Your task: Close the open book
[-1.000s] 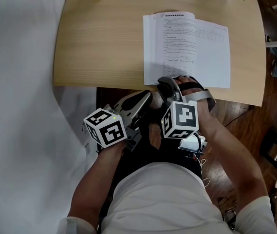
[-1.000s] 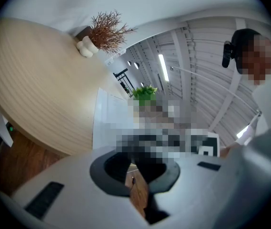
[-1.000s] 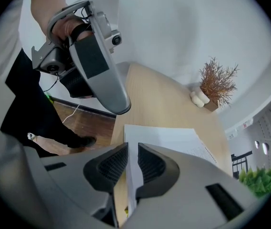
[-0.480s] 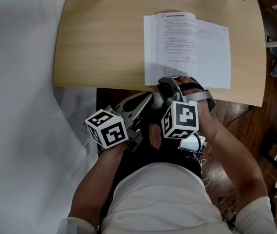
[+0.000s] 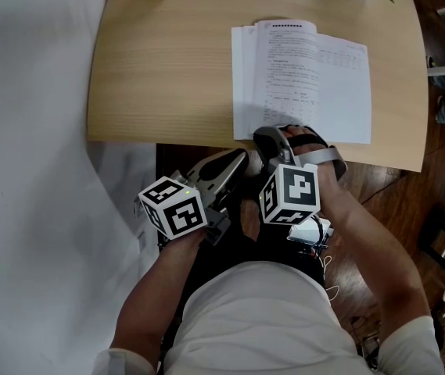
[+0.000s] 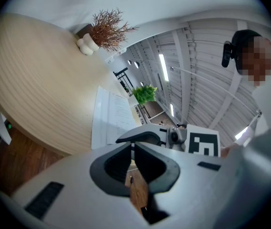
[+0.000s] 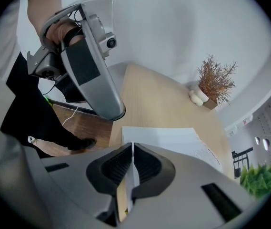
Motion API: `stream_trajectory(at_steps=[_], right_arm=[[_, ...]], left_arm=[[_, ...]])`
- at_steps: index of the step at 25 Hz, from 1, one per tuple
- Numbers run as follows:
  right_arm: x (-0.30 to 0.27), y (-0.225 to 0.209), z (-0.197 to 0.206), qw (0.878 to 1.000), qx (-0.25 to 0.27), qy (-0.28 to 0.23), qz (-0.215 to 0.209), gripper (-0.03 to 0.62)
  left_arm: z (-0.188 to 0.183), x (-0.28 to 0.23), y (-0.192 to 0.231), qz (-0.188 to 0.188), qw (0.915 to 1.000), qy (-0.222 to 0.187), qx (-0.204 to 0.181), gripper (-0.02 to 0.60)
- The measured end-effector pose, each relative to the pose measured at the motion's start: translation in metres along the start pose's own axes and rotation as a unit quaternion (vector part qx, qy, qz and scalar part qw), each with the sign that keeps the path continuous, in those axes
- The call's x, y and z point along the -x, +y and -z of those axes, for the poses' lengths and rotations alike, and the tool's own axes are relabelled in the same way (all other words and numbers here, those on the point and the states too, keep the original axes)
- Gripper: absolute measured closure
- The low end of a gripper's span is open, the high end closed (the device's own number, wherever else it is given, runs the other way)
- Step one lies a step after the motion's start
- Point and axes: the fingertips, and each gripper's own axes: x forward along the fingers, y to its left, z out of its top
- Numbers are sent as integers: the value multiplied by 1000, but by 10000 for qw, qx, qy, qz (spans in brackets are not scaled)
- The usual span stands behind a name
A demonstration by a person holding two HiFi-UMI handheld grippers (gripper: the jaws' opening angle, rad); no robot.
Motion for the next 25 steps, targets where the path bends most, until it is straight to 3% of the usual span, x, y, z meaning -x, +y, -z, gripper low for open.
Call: stream_trajectory(at_steps=[10, 25], right_arm=[[0, 1, 1, 9996, -273, -48, -115, 585], [-1, -3, 1, 9998, -188, -33, -33, 584]], left_arm=[[1, -2, 0, 21, 10000, 14, 42, 583], [0, -3, 1, 17, 10000, 9, 81, 583]])
